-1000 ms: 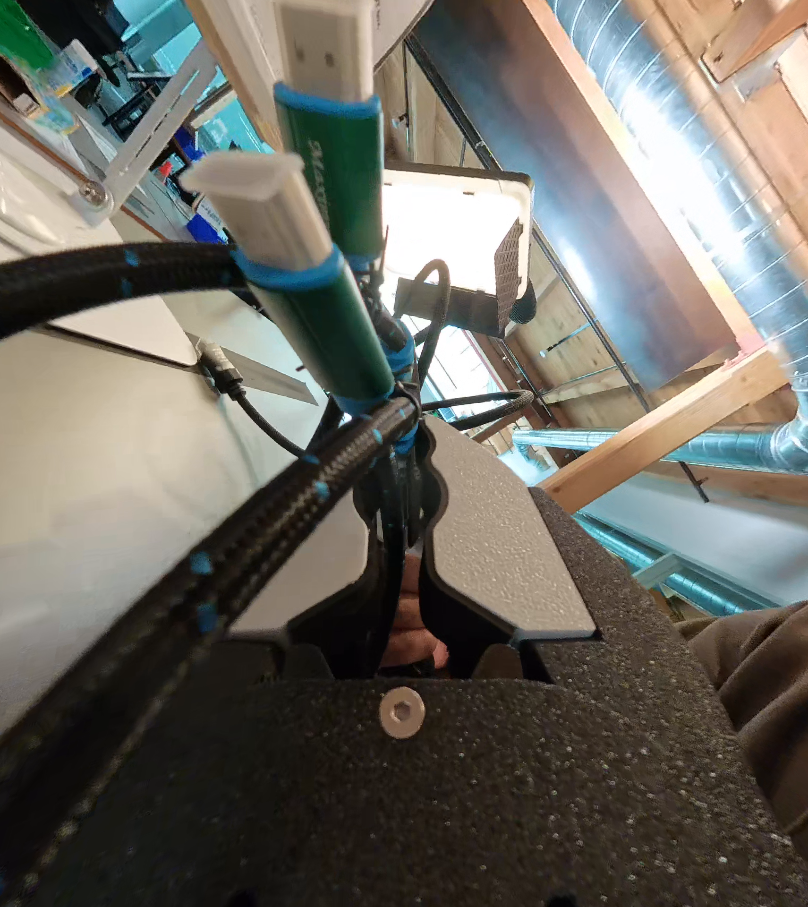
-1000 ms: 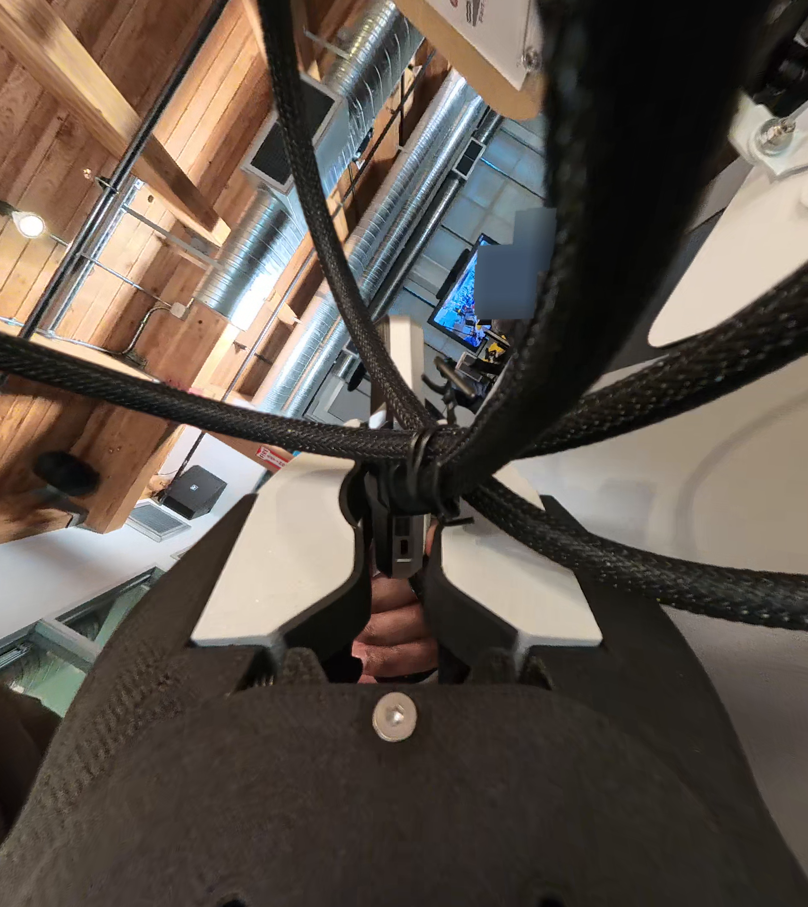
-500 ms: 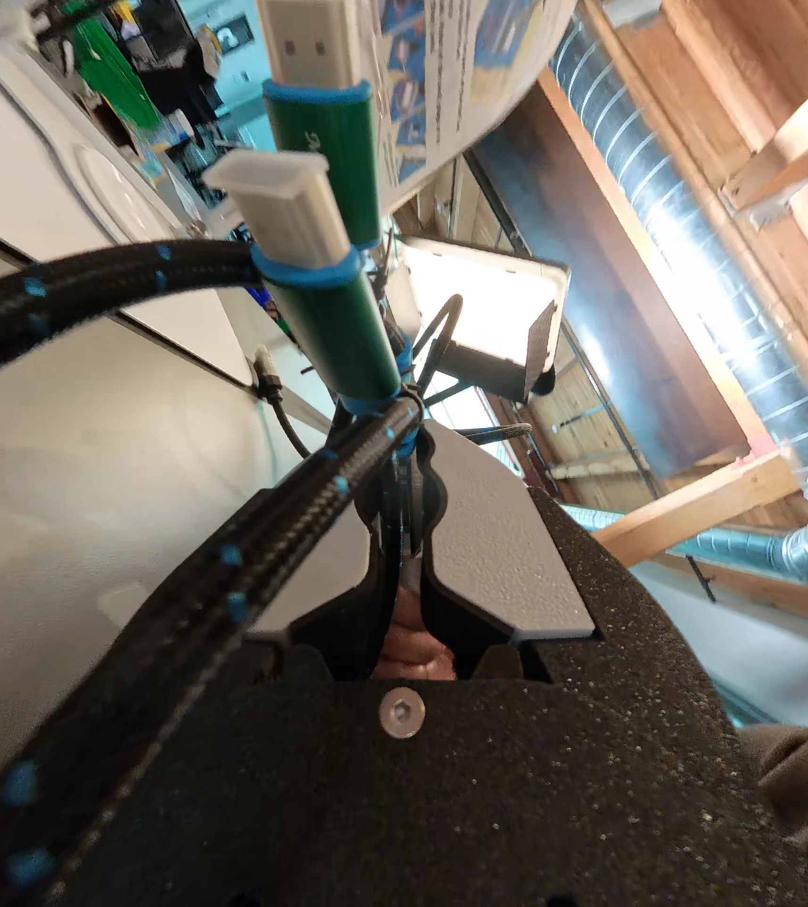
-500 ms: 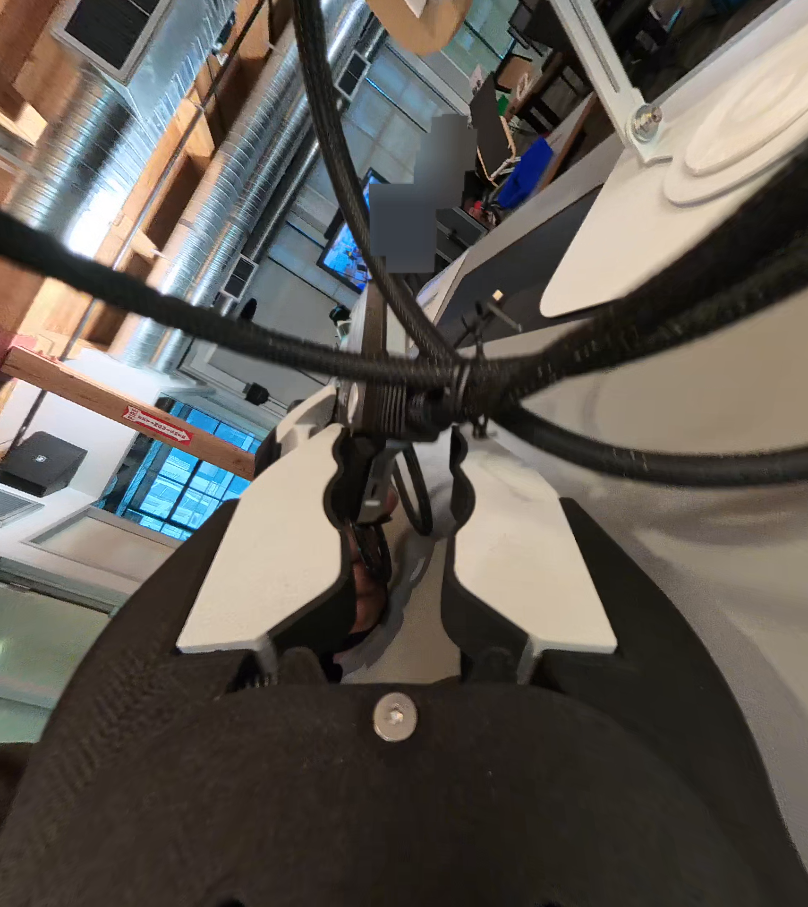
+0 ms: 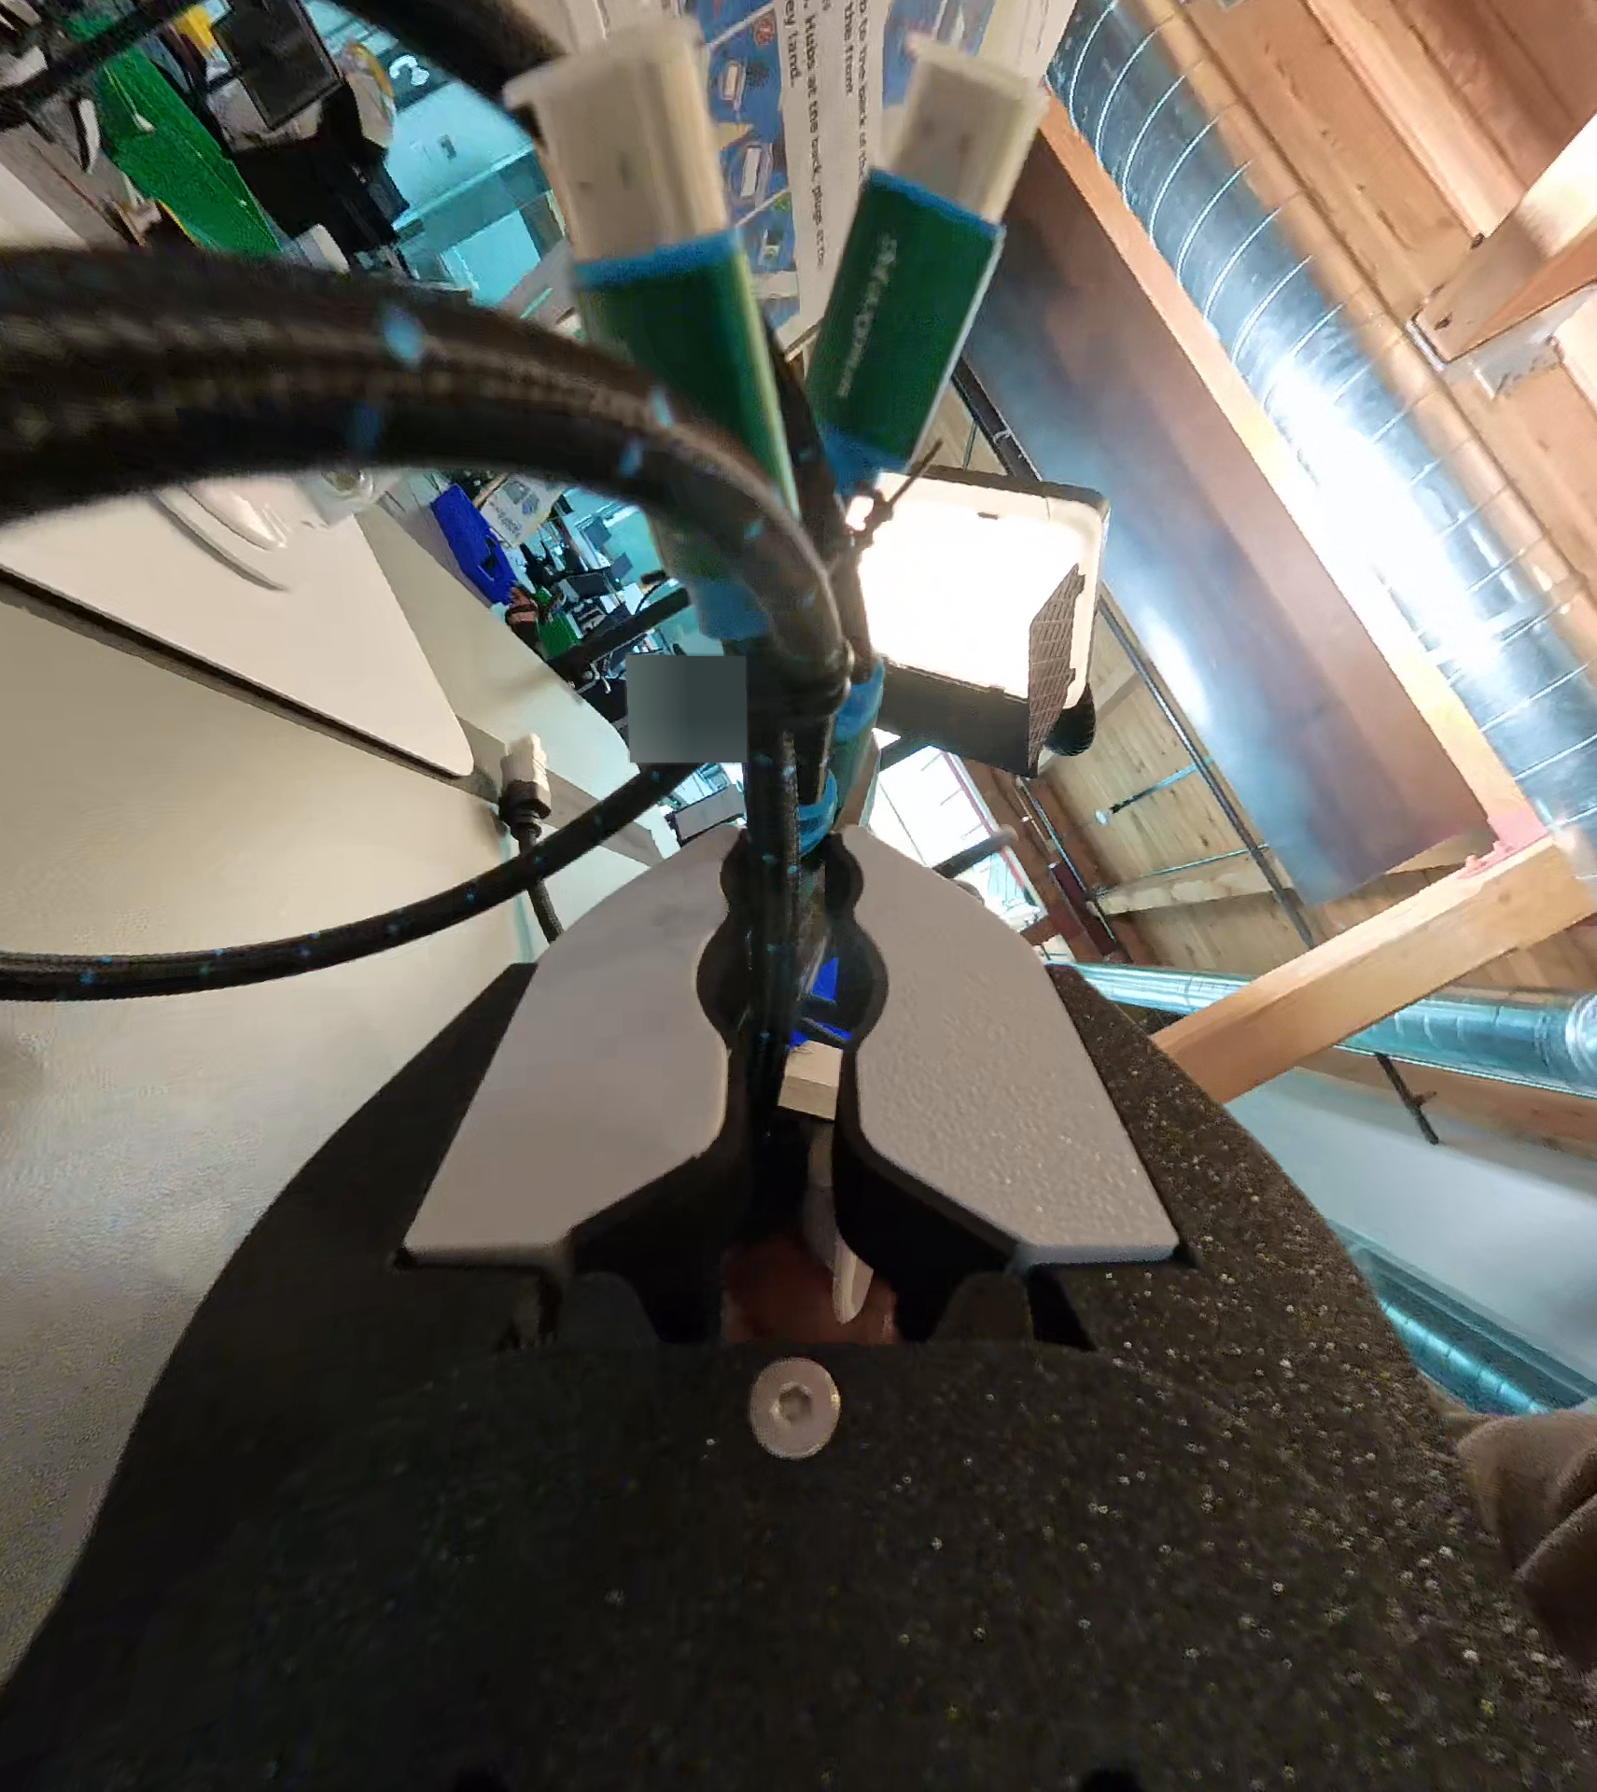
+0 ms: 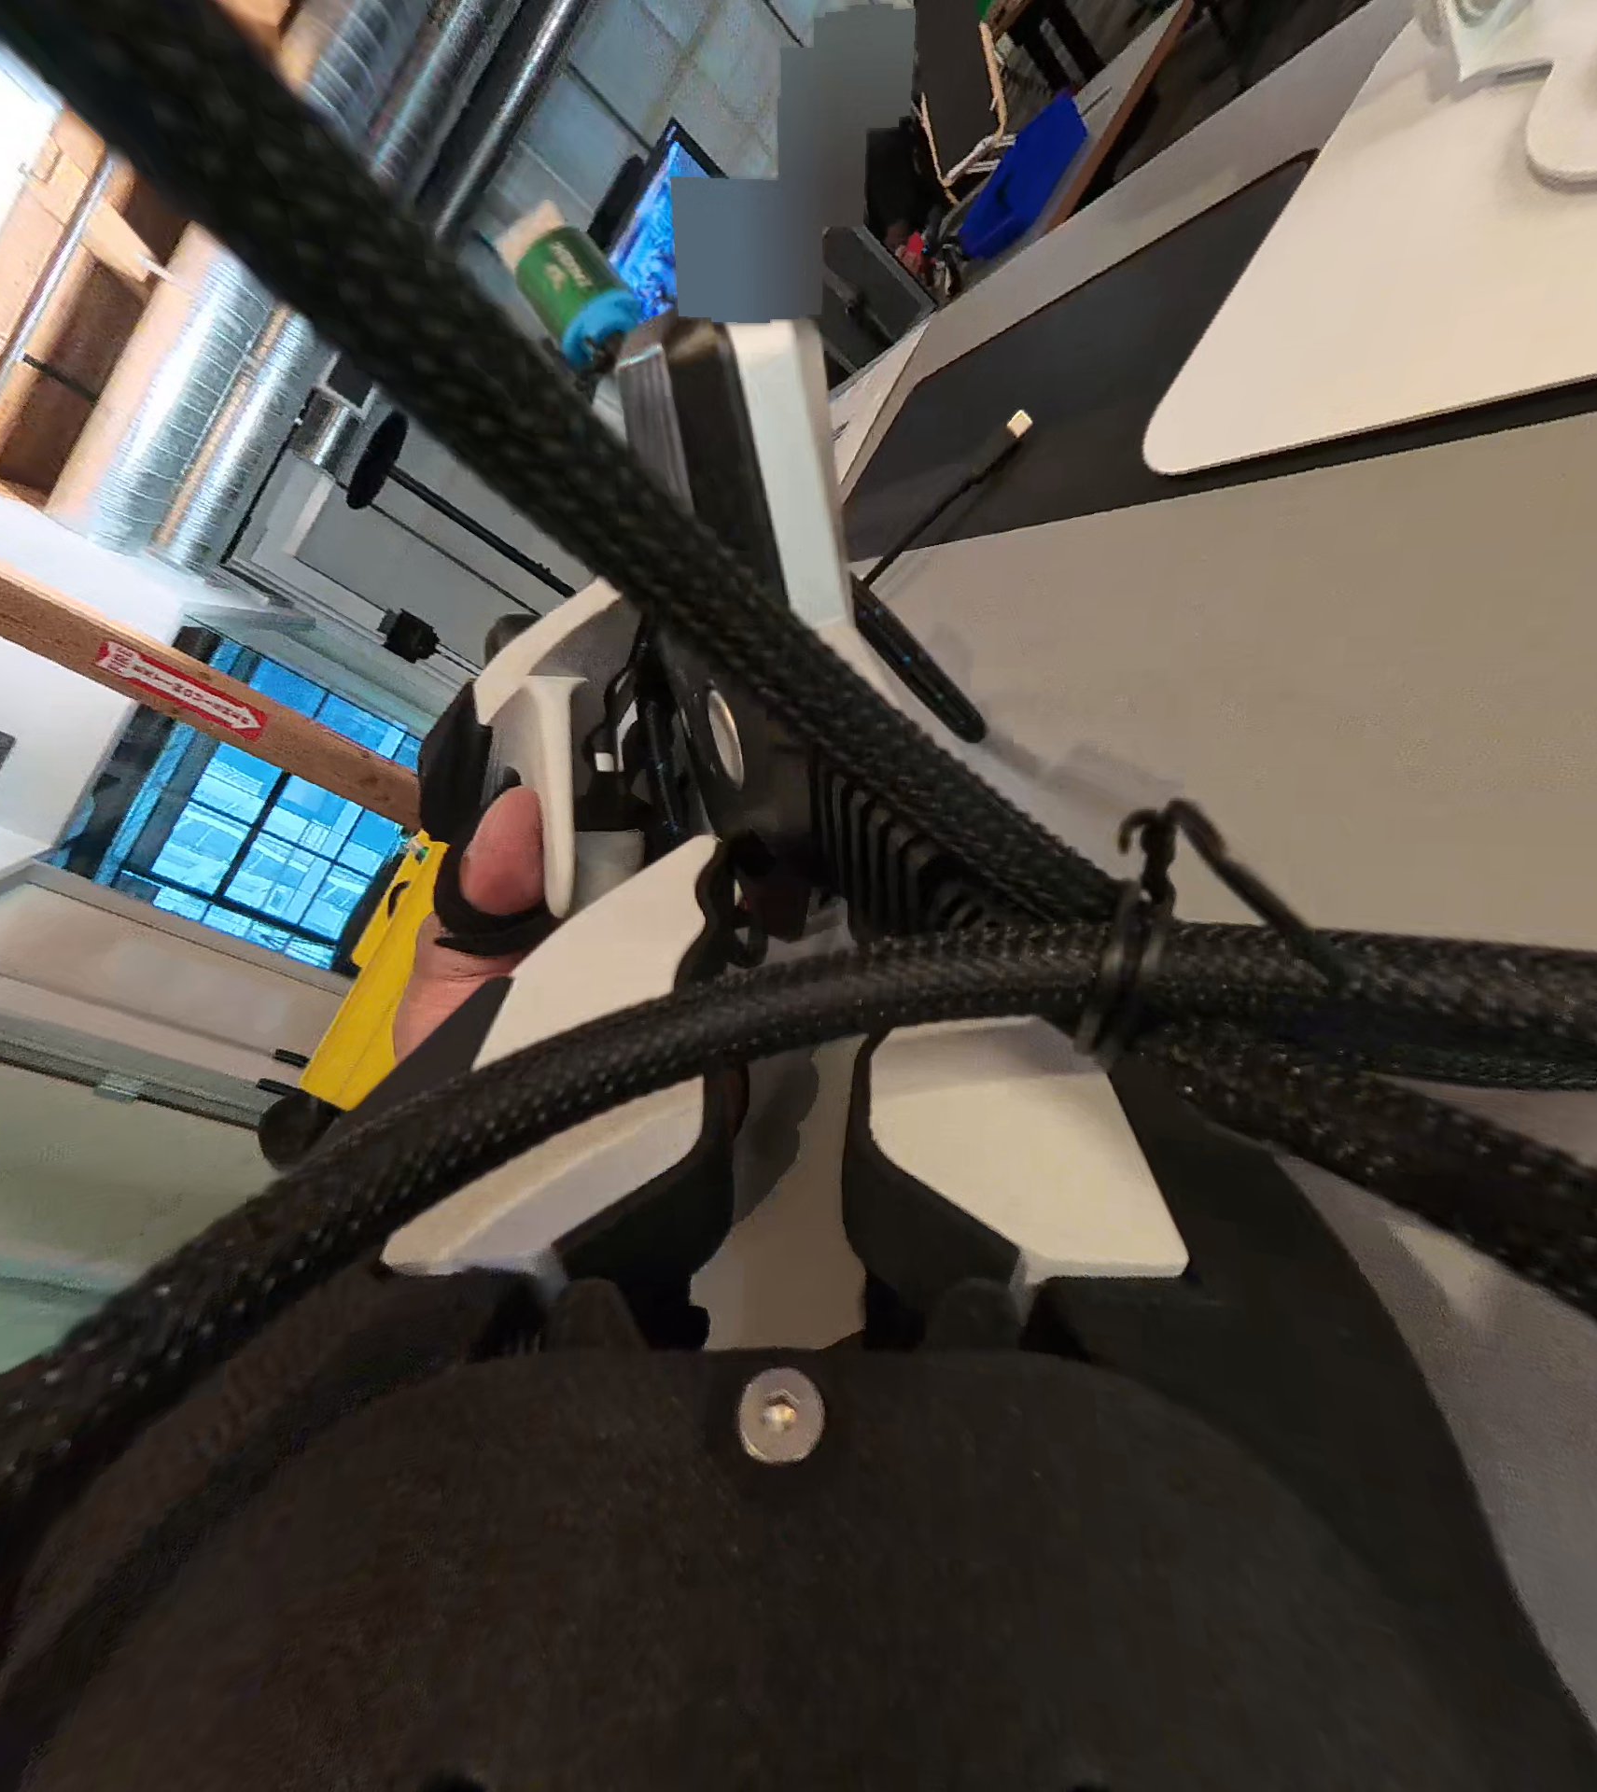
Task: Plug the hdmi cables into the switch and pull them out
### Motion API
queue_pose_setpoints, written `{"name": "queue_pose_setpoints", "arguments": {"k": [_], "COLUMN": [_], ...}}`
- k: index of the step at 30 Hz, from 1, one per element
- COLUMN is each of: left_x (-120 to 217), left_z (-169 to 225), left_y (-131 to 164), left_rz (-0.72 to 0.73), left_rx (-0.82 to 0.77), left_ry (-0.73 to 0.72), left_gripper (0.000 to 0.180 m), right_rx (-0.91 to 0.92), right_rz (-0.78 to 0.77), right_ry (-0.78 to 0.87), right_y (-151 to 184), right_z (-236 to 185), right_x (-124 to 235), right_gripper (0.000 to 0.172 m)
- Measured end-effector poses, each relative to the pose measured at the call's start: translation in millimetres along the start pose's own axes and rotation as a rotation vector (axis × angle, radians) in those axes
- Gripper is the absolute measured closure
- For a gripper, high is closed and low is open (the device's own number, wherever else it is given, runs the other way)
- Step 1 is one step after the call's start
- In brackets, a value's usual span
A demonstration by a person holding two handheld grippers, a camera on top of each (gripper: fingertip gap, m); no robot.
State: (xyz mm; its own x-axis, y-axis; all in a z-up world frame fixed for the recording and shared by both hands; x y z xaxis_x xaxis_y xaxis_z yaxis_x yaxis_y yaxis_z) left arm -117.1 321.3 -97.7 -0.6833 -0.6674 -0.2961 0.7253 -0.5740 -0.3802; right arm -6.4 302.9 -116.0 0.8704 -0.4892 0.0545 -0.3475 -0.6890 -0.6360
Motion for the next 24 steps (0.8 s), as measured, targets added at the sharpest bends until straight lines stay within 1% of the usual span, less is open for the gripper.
{"name": "queue_pose_setpoints", "arguments": {"k": [4,7,9,12,14,19,24], "left_x": [3,4,4,6,6,4,1], "left_z": [-3,-4,-5,-7,-7,-9,-12], "left_y": [0,1,-1,-2,-2,2,2], "left_rz": [0.018,0.017,0.025,0.043,0.044,0.041,0.016], "left_rx": [0.038,0.032,0.045,0.081,0.112,0.186,0.252], "left_ry": [-0.004,-0.021,-0.012,0.005,0.022,0.055,0.074], "left_gripper": [0.167,0.167,0.167,0.167,0.167,0.167,0.165], "right_rx": [-0.007,0.014,0.050,0.144,0.160,0.069,0.004], "right_rz": [0.002,0.010,0.018,0.031,0.041,0.086,0.077], "right_ry": [-0.012,-0.017,-0.016,0.035,0.049,0.015,0.002], "right_y": [-1,0,0,2,2,-5,-6], "right_z": [-1,-2,-3,-5,-6,-1,3], "right_x": [0,-1,-2,-4,-3,3,4], "right_gripper": [0.146,0.134,0.133,0.132,0.130,0.134,0.141]}}
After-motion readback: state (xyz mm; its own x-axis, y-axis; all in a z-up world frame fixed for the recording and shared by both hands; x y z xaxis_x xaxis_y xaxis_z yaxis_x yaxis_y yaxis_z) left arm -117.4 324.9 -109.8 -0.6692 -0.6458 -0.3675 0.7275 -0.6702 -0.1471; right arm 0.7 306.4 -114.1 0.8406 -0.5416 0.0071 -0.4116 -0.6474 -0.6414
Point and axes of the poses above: each gripper's, where its closed fingertips meet, x back along the fingers, y out of its underside, z = x × y across the jaws, the point moved 6 cm from there along x, back along the fingers, and after that the axes turned 8 degrees about z, right-handed, at the moved point
